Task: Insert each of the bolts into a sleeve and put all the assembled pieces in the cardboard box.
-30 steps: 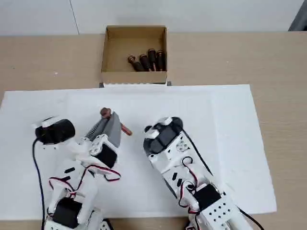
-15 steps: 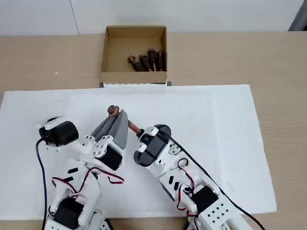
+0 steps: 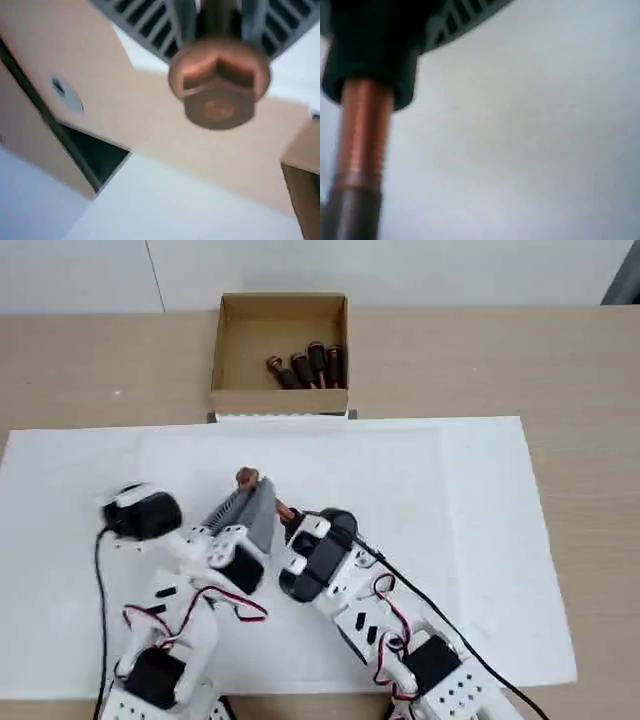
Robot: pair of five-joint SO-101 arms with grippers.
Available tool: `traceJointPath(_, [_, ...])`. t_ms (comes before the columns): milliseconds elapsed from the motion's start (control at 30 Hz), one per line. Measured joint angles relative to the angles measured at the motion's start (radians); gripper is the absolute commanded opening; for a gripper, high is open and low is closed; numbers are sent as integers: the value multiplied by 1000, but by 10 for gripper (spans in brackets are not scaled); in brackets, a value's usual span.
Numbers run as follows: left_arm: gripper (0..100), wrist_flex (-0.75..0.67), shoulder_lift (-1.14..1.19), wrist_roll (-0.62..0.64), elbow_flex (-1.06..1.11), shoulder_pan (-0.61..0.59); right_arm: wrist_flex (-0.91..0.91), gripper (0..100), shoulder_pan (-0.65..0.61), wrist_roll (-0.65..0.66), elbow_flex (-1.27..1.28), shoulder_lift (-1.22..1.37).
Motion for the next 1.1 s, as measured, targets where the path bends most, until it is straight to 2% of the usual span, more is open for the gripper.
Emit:
traceJointPath(167, [5, -98, 0, -11, 55, 9, 163, 2, -3, 5, 0, -166])
traceJointPath(367, [5, -98, -3, -32, 61, 41, 235, 2, -5, 6, 2, -239])
traceJointPath(567, [5, 68, -3, -41, 44, 147, 235, 2, 2, 5, 8, -247])
traceJointPath(767, [5, 230, -8, -43, -8, 178, 244, 2, -3, 6, 9, -247])
traceJointPath(900, [9, 272, -11, -48, -11, 181, 245, 2, -3, 8, 12, -245])
traceJointPath(1100, [186, 279, -11, -91, -11, 181, 245, 2, 0, 8, 12, -245])
